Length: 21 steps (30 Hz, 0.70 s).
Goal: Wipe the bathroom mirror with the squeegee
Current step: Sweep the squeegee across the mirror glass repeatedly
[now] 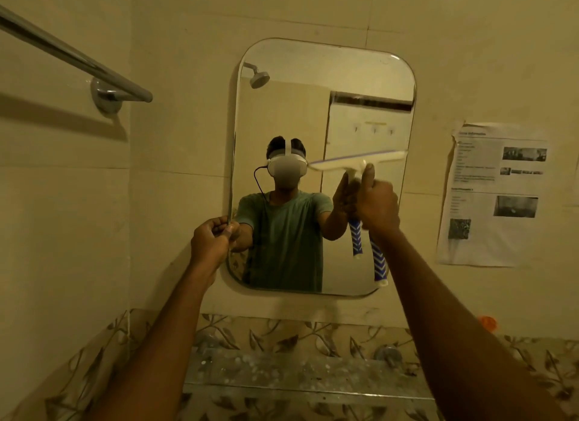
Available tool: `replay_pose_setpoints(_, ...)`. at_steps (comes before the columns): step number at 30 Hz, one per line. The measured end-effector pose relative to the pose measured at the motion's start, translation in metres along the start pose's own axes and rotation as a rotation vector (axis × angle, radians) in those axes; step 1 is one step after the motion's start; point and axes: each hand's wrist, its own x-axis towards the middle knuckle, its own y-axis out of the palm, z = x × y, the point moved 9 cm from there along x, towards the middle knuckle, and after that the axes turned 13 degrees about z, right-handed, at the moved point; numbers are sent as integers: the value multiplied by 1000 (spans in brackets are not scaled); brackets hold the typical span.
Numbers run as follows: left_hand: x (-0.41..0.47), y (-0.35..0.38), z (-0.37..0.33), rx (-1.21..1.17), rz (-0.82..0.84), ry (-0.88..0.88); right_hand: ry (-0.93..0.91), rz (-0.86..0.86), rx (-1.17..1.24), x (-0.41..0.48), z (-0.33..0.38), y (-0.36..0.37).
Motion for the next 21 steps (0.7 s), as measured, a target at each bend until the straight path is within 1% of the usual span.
replay_pose_setpoints(3, 0, 0, 0, 4, -7, -6, -1, 17, -40, -36, -37, 15)
replay_pose_setpoints(9, 0, -1, 1, 23, -24, -10, 68, 87, -130, -88, -99, 41)
replay_pose_setpoints(17, -2, -2, 2, 6, -63, 13, 177, 90, -204, -112, -131, 51)
replay_pose_setpoints(21, -4, -2, 1, 14, -93, 21, 191, 90, -224, -124, -143, 55)
